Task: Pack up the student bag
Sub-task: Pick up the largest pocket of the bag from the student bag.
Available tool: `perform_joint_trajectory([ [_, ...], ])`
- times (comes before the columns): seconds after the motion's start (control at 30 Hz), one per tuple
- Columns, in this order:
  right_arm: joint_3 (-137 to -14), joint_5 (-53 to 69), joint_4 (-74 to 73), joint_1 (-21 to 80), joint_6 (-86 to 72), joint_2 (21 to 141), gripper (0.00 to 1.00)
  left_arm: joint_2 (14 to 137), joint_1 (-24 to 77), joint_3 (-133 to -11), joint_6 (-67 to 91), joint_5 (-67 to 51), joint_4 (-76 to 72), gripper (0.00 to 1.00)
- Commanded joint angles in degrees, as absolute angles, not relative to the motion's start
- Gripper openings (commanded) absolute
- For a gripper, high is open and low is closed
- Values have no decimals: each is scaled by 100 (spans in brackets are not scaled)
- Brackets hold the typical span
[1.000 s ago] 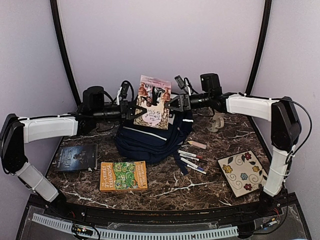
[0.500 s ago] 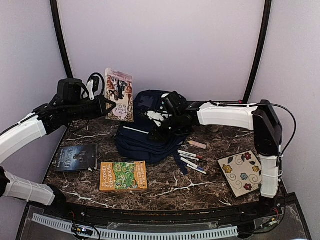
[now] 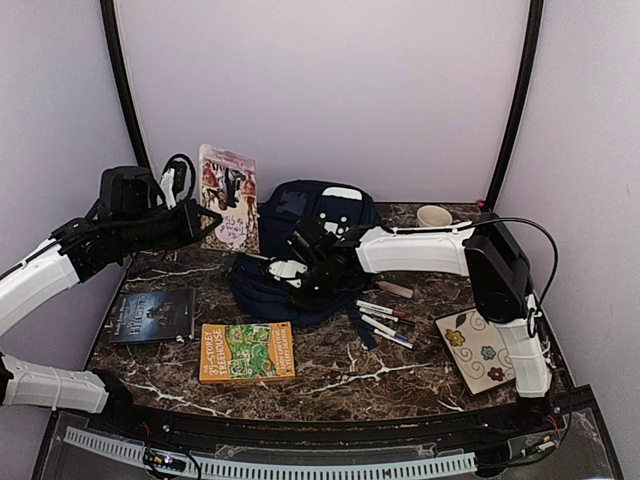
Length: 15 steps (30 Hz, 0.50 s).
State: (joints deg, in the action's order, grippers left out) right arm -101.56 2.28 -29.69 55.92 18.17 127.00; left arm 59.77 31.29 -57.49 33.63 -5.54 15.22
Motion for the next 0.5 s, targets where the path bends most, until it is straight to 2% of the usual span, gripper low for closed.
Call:
perform_joint_trajectory([
  [0.0, -10379, -718, -2937, 5620, 1868, 12951, 36, 5837, 3111, -5673, 3315, -620, 1513, 0],
  [0.13, -10377, -1132, -2906, 5634, 1813, 12914, 46, 5803, 3109, -5580, 3312, -608, 1498, 0],
  [0.2, -10472, -1071, -3057, 5639, 1800, 12940, 44, 5814, 3106, -5548, 3305, -616, 1474, 0],
  [0.37, -10613, -1029, -3403, 5634, 1786, 13042, 27, 5894, 3104, -5585, 3264, -674, 1464, 0],
  [0.47, -10643, -745, -3570, 5624, 1792, 12971, 10, 5923, 3103, -5610, 3257, -739, 1461, 0],
])
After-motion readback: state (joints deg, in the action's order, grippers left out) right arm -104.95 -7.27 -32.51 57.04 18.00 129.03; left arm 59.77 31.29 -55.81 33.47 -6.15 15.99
